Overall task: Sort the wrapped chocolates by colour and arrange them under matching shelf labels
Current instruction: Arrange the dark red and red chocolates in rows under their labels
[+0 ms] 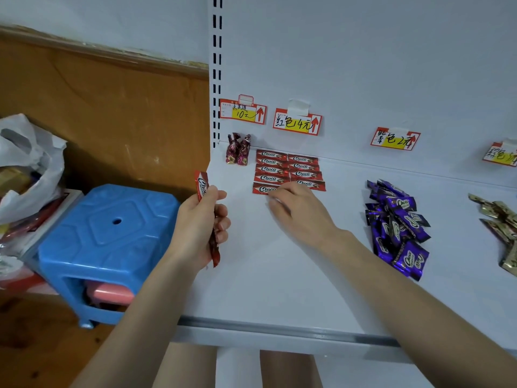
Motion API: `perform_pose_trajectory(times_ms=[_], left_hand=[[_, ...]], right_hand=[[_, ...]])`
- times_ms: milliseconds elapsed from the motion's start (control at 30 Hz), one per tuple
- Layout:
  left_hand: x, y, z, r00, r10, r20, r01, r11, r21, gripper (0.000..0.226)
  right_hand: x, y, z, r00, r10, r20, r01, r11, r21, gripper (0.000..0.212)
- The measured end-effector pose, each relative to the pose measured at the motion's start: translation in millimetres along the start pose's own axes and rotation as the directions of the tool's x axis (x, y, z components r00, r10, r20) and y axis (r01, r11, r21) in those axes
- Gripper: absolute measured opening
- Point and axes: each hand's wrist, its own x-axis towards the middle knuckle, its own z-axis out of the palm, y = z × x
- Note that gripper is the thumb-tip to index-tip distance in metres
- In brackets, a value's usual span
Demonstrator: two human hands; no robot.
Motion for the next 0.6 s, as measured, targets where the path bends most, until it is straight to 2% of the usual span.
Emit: perform_pose_trajectory(times_ms=[200,467,600], left_hand=[[-0.3,-0.9,-0.6,1.0,0.017,-0.002,-0.017,1.0,0.001,0.023],[0.8,-1.2,1.1,1.0,0.019,-0.012,-0.019,1.0,-0.002,0.022],[-0.3,-0.5,4.8,0.998,0.034,-0.049,-0.037,0.997,-0.068,0.022]], right_hand=[[-0.1,1.9,3.8,0.998,-0.007,-0.065,0.007,1.0,-0.001,0.024],[0.1,3.9,5.0,0.998,-0.01,-0.056,0.011,1.0,0.007,0.026],[-2.4,-3.0,-3.4,0.994,0.034,-0.106,-0.021,0.993,0.117,0.026]])
